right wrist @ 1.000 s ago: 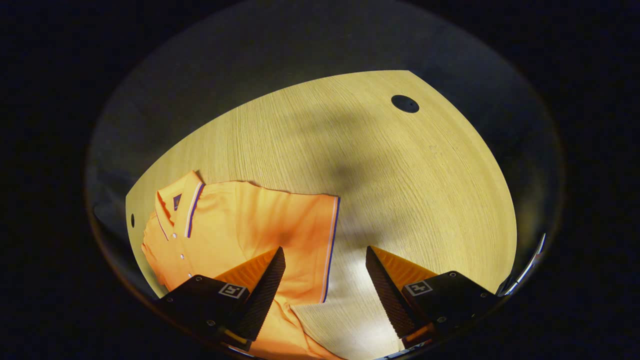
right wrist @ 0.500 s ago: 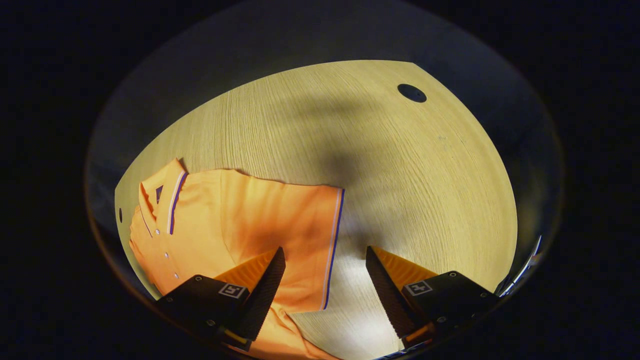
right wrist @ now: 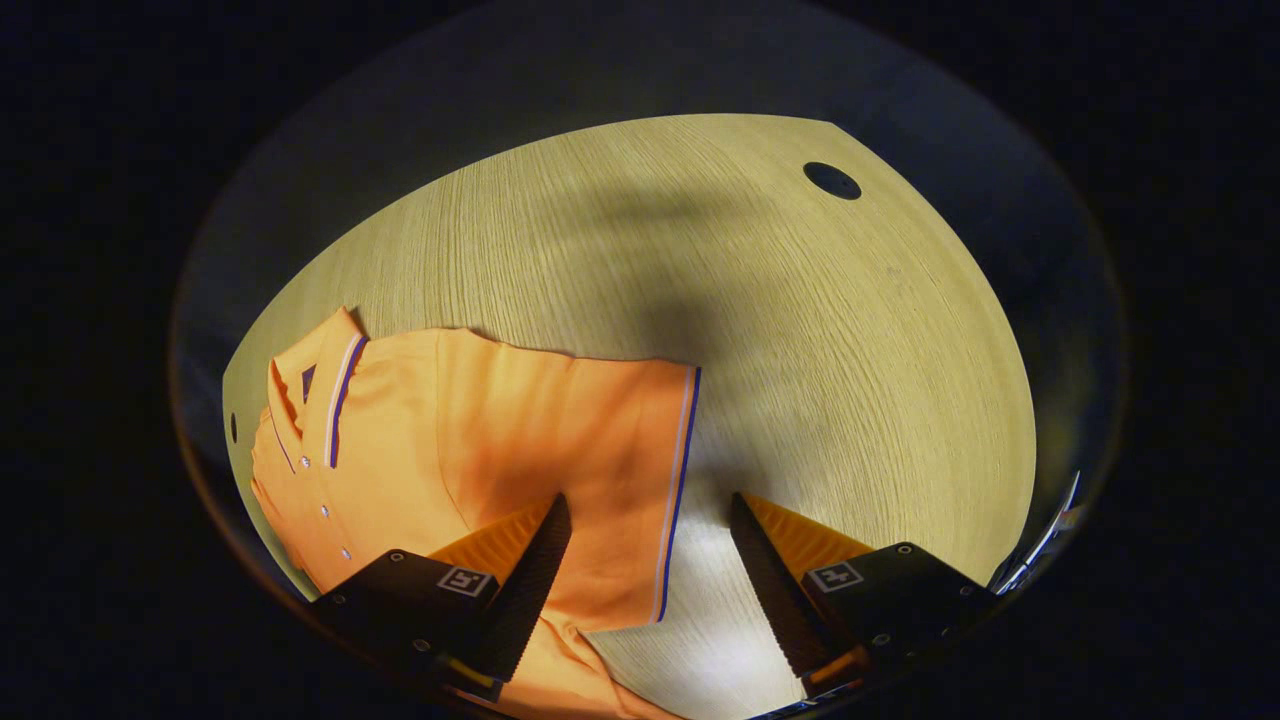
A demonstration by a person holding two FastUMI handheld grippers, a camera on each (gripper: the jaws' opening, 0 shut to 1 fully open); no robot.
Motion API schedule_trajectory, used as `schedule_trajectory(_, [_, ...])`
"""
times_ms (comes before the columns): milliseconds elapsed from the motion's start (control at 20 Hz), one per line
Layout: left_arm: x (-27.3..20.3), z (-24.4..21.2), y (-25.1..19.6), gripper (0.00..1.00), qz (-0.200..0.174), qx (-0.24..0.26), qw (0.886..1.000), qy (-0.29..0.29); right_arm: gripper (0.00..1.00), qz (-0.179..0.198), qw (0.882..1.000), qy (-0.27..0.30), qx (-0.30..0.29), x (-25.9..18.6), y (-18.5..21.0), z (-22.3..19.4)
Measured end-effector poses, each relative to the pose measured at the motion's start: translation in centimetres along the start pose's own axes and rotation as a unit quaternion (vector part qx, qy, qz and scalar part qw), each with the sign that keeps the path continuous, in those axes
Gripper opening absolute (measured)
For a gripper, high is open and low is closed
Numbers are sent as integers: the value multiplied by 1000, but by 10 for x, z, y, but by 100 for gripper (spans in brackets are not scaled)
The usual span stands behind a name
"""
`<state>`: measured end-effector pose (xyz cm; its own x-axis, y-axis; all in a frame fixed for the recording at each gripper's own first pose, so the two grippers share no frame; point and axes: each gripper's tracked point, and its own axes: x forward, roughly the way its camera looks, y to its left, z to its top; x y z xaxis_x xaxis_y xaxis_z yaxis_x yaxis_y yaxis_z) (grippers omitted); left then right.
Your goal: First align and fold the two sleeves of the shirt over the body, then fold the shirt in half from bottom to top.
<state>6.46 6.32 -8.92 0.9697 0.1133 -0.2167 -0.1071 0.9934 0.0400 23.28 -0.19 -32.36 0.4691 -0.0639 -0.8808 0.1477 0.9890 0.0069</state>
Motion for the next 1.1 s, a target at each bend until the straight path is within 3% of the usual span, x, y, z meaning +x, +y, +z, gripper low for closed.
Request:
schedule_trajectory(300, [-2,-9,1,98,-5,-11,1000,4,95,-3,1000,2,5,1,2,-1])
schedule_trajectory(400, [-4,-13,2,98,-6,-11,1000,7,77,-4,1000,1,16,3,7,-2])
schedule_trajectory(450, [-5,-13,2,98,-6,-12,1000,7,53,-5,1000,3,23,1,7,-2])
schedule_trajectory(600, [-10,-8,8,98,-5,-9,1000,4,26,-6,1000,-1,24,-1,7,-1])
schedule_trajectory(650, [-11,-9,9,98,-5,-8,1000,4,24,7,1000,-3,19,-4,10,-3])
schedule_trajectory(750, [-13,-9,11,98,-4,-6,1000,2,6,7,1000,-17,16,-3,11,0])
schedule_trajectory(1100, [-24,-5,26,98,1,-1,1000,-4,5,12,998,-52,12,-11,17,-3])
